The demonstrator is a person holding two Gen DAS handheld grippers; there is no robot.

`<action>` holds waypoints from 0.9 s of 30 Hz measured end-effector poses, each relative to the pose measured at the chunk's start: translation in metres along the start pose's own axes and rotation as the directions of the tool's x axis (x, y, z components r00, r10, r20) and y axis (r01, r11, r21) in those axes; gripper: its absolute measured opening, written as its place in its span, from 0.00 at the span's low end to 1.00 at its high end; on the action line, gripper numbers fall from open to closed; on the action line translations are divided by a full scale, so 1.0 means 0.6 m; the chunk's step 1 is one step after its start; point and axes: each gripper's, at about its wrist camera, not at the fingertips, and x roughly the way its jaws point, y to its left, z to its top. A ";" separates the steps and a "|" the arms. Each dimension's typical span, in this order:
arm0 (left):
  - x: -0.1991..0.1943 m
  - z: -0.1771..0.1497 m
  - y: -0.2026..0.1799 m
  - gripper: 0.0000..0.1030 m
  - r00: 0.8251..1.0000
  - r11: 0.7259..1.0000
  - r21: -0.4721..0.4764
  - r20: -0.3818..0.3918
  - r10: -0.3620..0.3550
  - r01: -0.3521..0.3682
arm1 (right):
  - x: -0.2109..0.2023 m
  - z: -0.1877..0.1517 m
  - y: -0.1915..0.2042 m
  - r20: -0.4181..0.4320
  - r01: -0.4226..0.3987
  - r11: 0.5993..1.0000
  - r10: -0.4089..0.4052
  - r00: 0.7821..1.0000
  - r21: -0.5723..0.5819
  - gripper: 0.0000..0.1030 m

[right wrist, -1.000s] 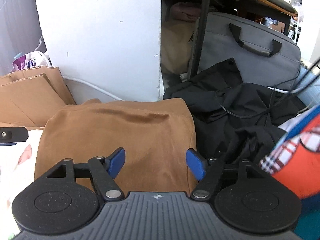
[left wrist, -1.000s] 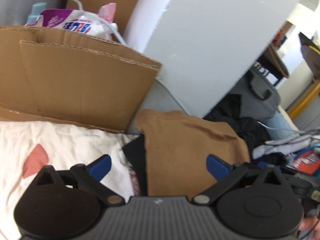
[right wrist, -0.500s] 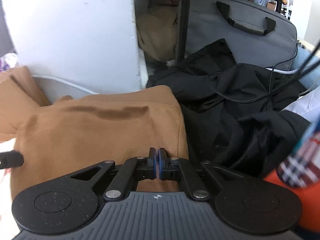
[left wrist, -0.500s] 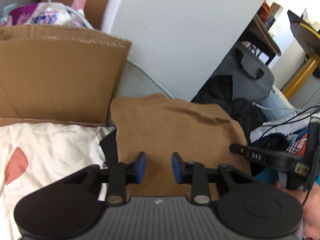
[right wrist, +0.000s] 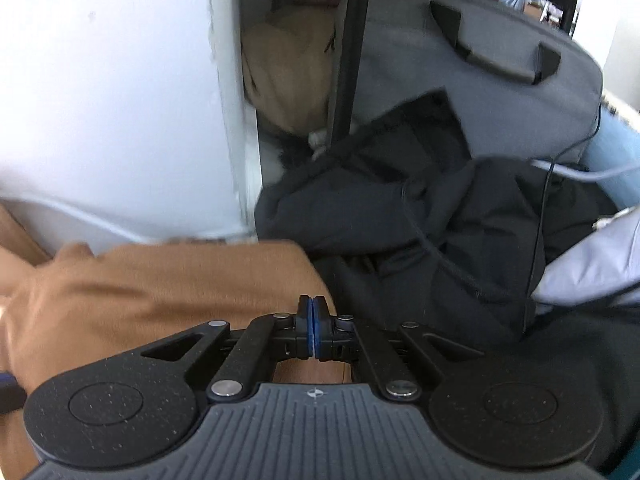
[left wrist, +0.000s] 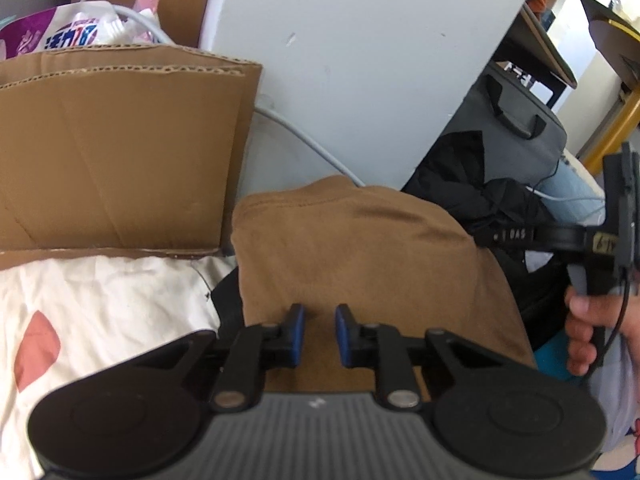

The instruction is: Fold clothes

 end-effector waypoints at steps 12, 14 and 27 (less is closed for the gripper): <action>-0.048 -0.035 0.002 0.19 1.000 1.000 0.005 0.030 -0.008 0.008 | -0.102 -0.080 0.013 0.064 -0.039 0.983 0.051 0.997 -0.177 0.02; -0.052 -0.041 0.002 0.19 1.000 1.000 0.004 0.026 -0.013 0.013 | -0.102 -0.098 0.012 0.053 -0.026 0.983 0.037 0.998 -0.183 0.02; -0.069 -0.120 0.015 0.43 1.000 1.000 -0.019 -0.017 -0.003 0.002 | -0.117 -0.174 -0.003 0.022 0.067 0.969 -0.063 0.998 -0.238 0.05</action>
